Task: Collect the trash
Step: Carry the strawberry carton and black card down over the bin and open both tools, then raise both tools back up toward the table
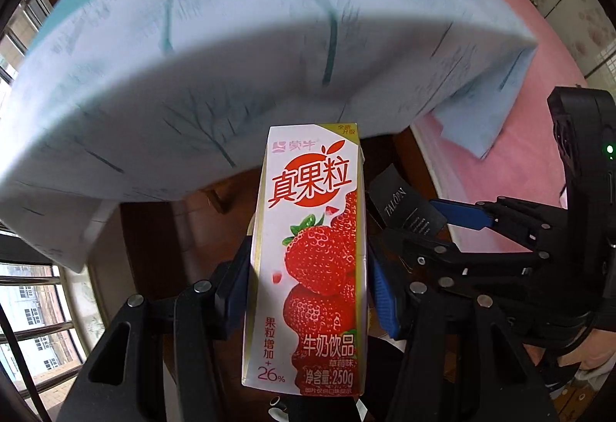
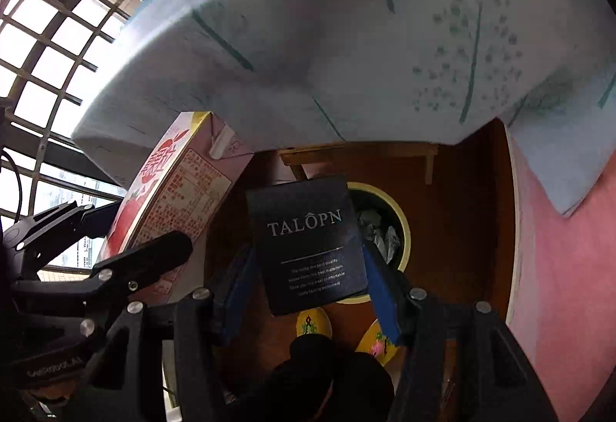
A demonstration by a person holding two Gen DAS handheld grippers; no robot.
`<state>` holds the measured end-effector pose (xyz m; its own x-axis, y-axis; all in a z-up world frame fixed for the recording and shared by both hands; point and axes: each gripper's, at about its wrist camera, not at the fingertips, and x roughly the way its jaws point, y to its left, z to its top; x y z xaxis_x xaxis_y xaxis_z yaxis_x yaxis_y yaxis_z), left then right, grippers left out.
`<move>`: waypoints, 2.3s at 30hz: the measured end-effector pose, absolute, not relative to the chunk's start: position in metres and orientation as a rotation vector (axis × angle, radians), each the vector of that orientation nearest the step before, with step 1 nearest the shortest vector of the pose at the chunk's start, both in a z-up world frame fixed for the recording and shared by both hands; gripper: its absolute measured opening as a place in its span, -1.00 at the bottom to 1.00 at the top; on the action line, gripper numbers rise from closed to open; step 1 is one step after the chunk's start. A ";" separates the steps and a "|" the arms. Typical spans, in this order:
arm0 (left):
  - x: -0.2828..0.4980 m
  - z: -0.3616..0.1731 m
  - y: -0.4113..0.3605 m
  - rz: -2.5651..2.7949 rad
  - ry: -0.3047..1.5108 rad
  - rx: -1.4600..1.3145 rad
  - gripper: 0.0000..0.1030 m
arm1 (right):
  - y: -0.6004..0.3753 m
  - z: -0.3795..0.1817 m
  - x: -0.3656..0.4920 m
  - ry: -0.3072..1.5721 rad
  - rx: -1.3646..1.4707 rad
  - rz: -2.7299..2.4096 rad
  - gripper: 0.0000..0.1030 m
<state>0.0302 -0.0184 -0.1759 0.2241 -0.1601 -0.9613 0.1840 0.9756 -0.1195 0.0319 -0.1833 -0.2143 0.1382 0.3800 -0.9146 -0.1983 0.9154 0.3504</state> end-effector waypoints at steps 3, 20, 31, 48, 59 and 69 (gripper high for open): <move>0.033 -0.227 -0.018 -0.226 1.352 0.007 0.03 | -0.186 -0.267 0.033 1.383 0.173 0.368 0.11; 0.046 -0.396 0.000 -0.140 1.433 -0.034 0.87 | -0.189 -0.431 0.036 1.428 0.244 0.223 0.48; 0.046 -0.369 0.018 -0.071 1.383 -0.050 0.97 | -0.188 -0.403 0.033 1.395 0.242 0.232 0.53; 0.026 -0.189 0.035 -0.010 1.303 -0.086 0.97 | -0.188 -0.240 0.023 1.361 0.249 0.284 0.53; 0.010 -0.055 0.032 0.016 1.175 -0.067 0.97 | -0.187 -0.110 0.017 1.247 0.188 0.401 0.53; 0.000 0.014 0.021 0.045 1.079 -0.024 0.97 | -0.193 -0.037 0.015 1.125 0.131 0.464 0.53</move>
<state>0.0002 0.0210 0.0139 0.4716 0.0247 -0.8815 -0.0482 0.9988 0.0022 0.0153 -0.1930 -0.0370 0.3474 0.4215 -0.8376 -0.2917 0.8975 0.3307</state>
